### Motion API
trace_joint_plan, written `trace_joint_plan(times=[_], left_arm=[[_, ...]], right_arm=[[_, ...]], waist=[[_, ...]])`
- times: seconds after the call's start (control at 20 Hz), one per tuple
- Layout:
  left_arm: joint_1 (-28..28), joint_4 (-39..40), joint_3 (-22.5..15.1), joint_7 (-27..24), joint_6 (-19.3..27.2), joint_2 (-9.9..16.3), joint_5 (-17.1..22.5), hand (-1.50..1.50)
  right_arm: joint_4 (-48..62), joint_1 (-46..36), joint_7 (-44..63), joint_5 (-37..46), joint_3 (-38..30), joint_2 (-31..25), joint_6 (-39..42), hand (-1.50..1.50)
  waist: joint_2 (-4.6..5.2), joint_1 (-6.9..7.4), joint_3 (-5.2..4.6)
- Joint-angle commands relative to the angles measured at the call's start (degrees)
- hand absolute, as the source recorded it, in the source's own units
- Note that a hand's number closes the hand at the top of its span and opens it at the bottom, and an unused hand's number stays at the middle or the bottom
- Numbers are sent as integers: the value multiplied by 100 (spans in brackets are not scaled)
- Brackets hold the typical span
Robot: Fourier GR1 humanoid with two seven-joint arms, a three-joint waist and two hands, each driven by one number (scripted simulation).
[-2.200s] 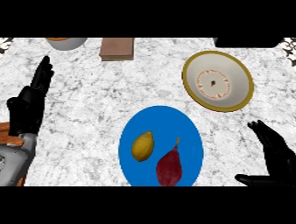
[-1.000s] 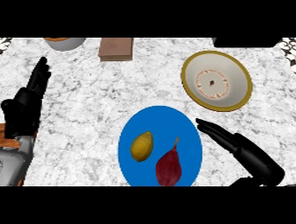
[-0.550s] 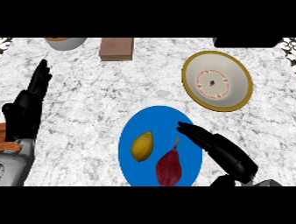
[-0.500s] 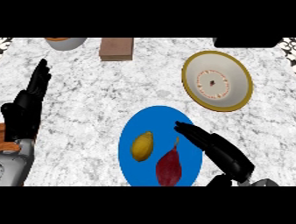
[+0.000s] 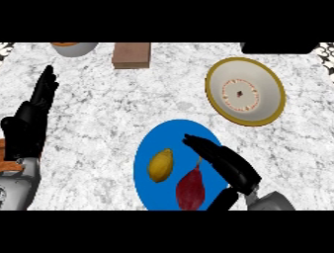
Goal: Pick the pear from the plate and place it in the bowl
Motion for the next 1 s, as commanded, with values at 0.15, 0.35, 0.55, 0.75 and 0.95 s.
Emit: trace_joint_plan(times=[0.15, 0.35, 0.55, 0.75, 0.95], left_arm=[[-161, 121, 236, 105, -335, -180, -100, 0], [-156, 564, 421, -418, -378, -268, -18, 0], [-129, -113, 340, 147, -365, -360, -344, 0], [167, -353, 396, 62, -461, -390, -448, 0], [106, 30, 613, -197, -630, -446, -388, 0]], right_arm=[[1183, -408, -646, 354, -243, 363, -128, -150], [759, -312, -863, 775, -42, 232, -416, 150], [622, -296, -698, 980, -86, 487, -397, 150], [950, -84, -1148, 1127, -56, 705, -834, 150], [750, -144, -1400, 984, -280, 664, -606, 150]], waist=[[2, -2, 0], [3, -25, -1], [-3, -16, -1], [-4, -6, 0], [-2, -13, -1]])
